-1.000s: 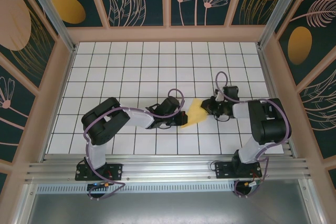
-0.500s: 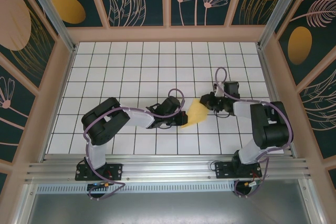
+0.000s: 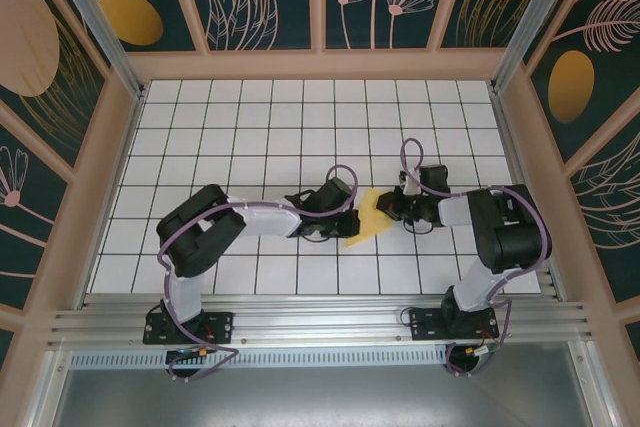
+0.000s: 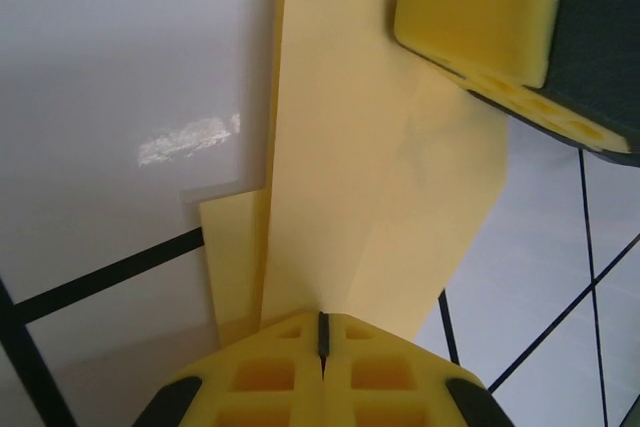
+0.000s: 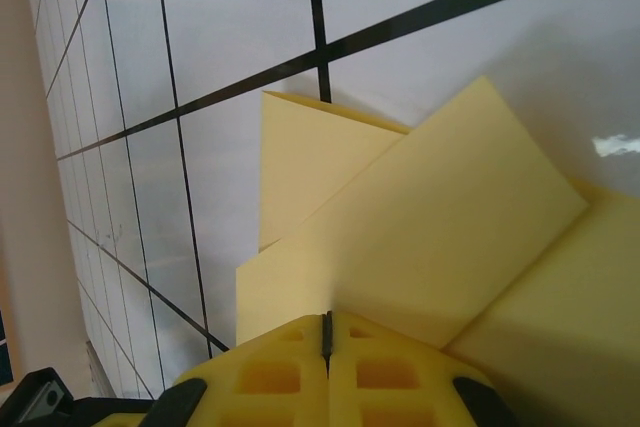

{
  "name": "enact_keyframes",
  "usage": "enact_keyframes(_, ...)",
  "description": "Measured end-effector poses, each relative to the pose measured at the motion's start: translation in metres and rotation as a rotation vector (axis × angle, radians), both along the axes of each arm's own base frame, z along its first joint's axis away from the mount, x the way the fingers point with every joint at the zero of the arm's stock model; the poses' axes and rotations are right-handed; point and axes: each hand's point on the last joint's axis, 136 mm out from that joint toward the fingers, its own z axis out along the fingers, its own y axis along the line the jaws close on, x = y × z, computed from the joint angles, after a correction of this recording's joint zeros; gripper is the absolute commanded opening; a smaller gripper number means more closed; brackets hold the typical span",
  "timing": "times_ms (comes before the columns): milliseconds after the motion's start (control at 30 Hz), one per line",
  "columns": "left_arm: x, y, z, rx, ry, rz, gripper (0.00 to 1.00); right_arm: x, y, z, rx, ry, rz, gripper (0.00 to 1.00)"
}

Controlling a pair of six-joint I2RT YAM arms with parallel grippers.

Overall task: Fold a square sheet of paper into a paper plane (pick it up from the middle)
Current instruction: Fourth fold the wing at the center of the table.

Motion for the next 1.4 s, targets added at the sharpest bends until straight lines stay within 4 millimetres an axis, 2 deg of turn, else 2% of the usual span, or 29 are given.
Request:
enact_keyframes(200, 0.015, -0.006, 0.021, -0.118, 0.037, 0.024, 0.14, 0.000, 0.001, 0.000, -0.001, -0.010, 0.010, 0.03)
enact_keyframes(367, 0.017, -0.026, 0.033, -0.243, 0.072, 0.006, 0.14, 0.000, 0.001, 0.000, -0.002, -0.013, 0.013, 0.03)
enact_keyframes(500, 0.013, -0.030, 0.020, -0.275, 0.115, 0.010, 0.14, 0.000, 0.001, 0.000, -0.002, -0.014, 0.013, 0.04)
enact_keyframes(667, -0.004, -0.016, -0.003, -0.248, 0.178, 0.019, 0.14, 0.000, 0.001, 0.000, -0.002, -0.013, 0.013, 0.04)
enact_keyframes(833, -0.011, -0.013, -0.004, -0.277, 0.181, -0.003, 0.13, 0.000, 0.001, 0.000, -0.002, -0.012, 0.013, 0.05)
enact_keyframes(1100, -0.037, 0.010, -0.004, -0.261, 0.206, -0.034, 0.14, 0.000, 0.001, 0.000, -0.002, -0.012, 0.013, 0.05)
enact_keyframes(1400, -0.049, 0.008, -0.005, -0.254, 0.199, -0.086, 0.12, 0.001, 0.001, 0.000, -0.002, -0.012, 0.013, 0.06)
